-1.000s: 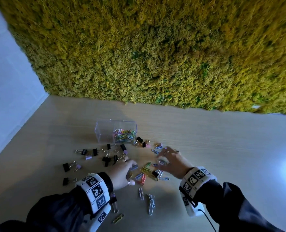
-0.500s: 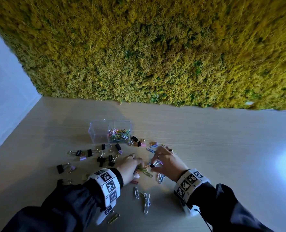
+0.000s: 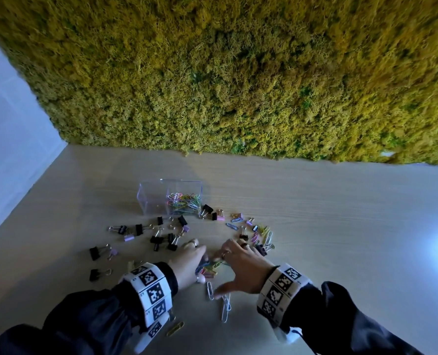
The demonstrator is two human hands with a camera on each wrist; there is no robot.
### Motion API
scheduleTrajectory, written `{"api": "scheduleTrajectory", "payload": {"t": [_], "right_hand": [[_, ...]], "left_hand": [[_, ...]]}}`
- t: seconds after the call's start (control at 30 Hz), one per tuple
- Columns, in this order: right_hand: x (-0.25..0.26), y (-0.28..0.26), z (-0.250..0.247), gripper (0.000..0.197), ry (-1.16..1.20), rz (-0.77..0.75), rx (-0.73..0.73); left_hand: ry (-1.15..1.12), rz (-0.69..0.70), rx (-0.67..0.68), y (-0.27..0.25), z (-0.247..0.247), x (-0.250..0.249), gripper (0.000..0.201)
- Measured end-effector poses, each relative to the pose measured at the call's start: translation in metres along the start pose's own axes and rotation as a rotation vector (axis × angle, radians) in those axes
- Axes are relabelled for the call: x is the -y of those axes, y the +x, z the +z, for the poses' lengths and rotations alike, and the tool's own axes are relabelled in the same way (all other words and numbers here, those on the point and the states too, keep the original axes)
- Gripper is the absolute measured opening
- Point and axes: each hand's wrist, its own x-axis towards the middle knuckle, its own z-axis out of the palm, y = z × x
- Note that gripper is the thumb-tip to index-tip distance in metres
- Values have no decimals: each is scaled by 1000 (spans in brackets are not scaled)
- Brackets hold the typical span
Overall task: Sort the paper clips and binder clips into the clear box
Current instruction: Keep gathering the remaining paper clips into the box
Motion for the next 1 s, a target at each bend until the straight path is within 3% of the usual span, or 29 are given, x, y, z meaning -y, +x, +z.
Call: {"api": "scheduleTrajectory", "payload": {"t": [0.2, 0.4, 0.6, 0.73, 1.0], "right_hand": [[1, -14, 19, 86, 115, -90, 55], [6, -5, 20, 47, 218, -89, -16], [6, 8, 9, 15, 319, 13, -138], [4, 17, -2, 16, 273, 21, -164], [1, 22, -11, 24, 38, -15, -79]], "left_hand": [[49, 65, 26, -7, 7, 6, 56], [64, 99, -42, 2, 6, 7, 18], [90, 76, -44, 7, 1, 1, 18], [76, 54, -31, 12, -1, -2, 21], [-40, -1, 23, 15, -8, 6, 19]]}}
